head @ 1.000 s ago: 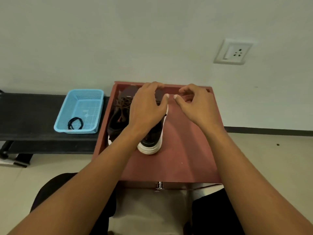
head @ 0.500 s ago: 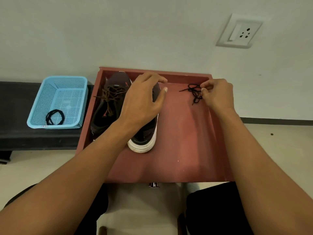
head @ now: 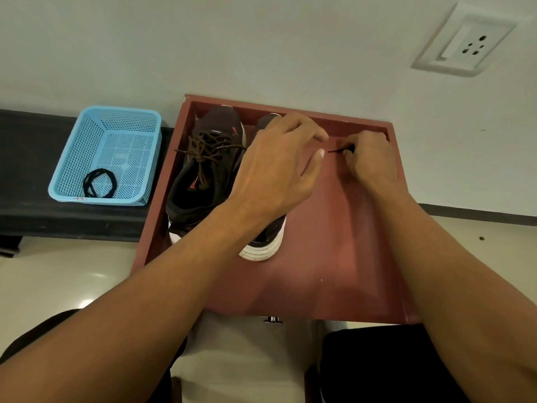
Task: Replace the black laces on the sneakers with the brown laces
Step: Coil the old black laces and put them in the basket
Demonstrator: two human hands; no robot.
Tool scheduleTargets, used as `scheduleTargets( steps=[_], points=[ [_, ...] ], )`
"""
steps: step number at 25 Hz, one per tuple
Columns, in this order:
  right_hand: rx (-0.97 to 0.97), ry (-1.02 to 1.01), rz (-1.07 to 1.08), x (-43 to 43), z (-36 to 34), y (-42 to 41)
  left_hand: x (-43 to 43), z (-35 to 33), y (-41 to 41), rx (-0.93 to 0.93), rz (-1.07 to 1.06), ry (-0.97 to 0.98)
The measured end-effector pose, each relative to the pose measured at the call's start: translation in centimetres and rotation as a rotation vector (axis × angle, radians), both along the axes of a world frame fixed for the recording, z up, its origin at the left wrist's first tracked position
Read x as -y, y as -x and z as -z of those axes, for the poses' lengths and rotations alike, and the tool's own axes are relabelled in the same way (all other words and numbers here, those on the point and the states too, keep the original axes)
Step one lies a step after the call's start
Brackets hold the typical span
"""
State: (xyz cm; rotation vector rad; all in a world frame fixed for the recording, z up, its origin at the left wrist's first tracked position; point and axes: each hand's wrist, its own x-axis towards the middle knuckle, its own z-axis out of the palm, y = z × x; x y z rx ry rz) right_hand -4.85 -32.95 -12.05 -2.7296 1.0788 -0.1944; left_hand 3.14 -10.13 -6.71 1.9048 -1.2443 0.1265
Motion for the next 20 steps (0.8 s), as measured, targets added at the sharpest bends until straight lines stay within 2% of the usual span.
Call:
scheduleTargets(
  steps=[7, 13, 20],
  points=[
    [0.141, -0.173, 0.016, -1.2, -3.0, 1.4, 0.4, 1.0, 0.1, -0.119, 0.028, 0.014],
    [0.26, -0.295, -0.084, -6.7, -7.6, 4.4, 0.2, 0.6, 0.8, -0.119, 0.098, -0.022],
    [0.367, -0.401, -0.057, -10.6, -9.8, 7.7, -0.3, -1.6, 2.4, -0.171, 0.174, -0.022]
  ],
)
